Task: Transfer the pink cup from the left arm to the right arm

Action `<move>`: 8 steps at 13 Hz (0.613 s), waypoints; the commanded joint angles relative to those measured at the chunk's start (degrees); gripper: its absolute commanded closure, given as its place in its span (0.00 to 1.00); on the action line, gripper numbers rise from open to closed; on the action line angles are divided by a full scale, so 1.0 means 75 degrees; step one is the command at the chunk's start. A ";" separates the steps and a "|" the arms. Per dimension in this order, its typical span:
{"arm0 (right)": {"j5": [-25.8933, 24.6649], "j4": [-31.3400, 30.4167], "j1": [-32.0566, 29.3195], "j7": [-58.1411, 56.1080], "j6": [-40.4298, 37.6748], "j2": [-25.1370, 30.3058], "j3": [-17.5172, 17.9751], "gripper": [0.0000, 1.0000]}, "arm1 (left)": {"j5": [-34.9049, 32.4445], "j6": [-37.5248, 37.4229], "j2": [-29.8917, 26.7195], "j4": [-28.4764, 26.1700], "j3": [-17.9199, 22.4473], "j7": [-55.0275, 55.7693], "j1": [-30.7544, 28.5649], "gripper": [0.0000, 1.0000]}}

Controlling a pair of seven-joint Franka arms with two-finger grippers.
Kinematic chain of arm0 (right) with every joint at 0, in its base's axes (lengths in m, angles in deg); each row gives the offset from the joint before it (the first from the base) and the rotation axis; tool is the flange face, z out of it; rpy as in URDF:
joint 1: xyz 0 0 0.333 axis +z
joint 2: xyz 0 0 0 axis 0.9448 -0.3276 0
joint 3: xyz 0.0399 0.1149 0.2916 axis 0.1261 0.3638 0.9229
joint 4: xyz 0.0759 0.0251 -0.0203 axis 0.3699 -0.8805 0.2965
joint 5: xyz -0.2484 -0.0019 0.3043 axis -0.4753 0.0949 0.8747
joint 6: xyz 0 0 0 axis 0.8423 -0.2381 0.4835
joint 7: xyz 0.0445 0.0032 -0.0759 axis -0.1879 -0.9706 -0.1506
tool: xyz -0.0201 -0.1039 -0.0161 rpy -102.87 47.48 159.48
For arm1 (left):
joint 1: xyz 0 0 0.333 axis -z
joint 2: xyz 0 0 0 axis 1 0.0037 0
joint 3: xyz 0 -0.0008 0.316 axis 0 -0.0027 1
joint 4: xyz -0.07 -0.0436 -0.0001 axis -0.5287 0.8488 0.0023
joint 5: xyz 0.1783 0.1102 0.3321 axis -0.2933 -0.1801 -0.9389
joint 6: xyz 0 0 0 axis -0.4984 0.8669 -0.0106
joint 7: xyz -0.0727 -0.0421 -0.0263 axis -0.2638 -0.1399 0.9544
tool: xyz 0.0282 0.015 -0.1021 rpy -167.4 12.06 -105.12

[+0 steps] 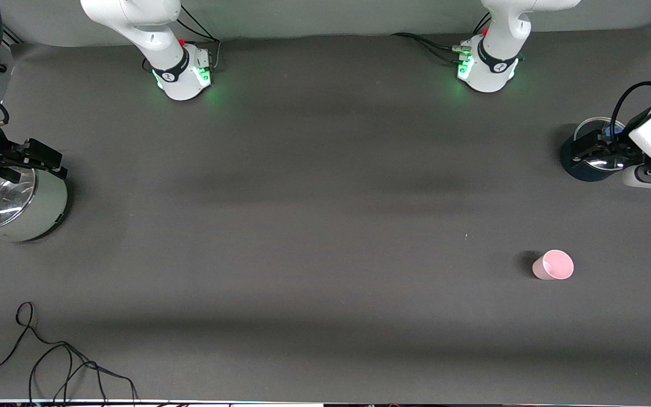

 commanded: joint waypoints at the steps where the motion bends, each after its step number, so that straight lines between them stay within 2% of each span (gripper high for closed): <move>1: 0.0041 0.0181 0.0042 0.0143 -0.0201 -0.0095 0.0022 0.00 | 0.0052 0.0072 -0.0083 -0.0063 0.0100 0.0190 0.0093 0.00; 3: 0.0064 0.0204 -0.0027 0.0051 -0.0237 -0.0130 0.0034 0.00 | 0.0053 0.0153 -0.0106 -0.0063 0.0100 0.0762 0.0104 0.00; 8: 0.0076 0.0145 0.0031 0.0143 -0.0318 -0.0118 0.0034 0.00 | 0.0064 0.0166 -0.0094 -0.0051 0.0100 0.0836 0.0093 0.00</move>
